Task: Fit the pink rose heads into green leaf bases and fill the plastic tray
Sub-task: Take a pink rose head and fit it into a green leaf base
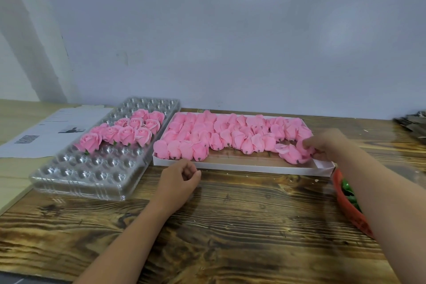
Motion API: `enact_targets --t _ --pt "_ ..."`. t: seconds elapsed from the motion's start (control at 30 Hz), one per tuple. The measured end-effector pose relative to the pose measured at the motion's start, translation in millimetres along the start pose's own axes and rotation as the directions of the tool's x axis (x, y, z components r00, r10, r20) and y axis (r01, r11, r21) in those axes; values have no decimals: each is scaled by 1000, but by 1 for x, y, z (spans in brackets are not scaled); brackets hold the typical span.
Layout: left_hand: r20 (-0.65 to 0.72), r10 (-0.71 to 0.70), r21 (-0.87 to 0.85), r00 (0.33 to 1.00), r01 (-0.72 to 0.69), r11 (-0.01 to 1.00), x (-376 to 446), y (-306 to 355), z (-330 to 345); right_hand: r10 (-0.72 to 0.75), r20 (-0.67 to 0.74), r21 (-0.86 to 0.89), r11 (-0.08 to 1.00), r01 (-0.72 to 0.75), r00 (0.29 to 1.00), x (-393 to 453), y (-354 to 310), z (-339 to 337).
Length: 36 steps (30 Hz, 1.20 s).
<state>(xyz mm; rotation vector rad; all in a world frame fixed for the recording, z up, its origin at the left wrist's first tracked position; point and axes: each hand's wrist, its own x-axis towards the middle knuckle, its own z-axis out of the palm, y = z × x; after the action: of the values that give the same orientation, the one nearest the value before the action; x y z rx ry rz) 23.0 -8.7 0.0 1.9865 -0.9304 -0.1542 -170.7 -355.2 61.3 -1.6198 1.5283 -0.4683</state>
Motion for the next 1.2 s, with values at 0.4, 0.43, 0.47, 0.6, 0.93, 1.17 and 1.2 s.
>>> enact_targets --t 0.4,0.43,0.47,0.6,0.93,1.17,1.2 --pt "395 467 207 791 -572 794 36 117 98 10 48 23 1000 -11 999 -7 4 7" --pt "453 459 262 764 -606 751 43 125 111 5 48 20 1000 -6 999 -7 4 8" --pt "512 436 306 740 -632 712 48 130 123 2 46 18 1000 -3 999 -7 5 9" --pt "642 325 380 694 -657 652 60 131 160 7 40 15 1000 -7 999 -5 8 9" --pt "634 297 411 714 -637 652 72 129 170 -11 8 50 999 11 1000 -2 5 10" --pt "638 276 409 719 -620 670 71 131 169 -35 -12 27 999 35 999 -4 -3 -1" --pt "633 275 402 723 -611 682 71 131 170 -38 -17 30 999 38 999 -4 -3 -3"
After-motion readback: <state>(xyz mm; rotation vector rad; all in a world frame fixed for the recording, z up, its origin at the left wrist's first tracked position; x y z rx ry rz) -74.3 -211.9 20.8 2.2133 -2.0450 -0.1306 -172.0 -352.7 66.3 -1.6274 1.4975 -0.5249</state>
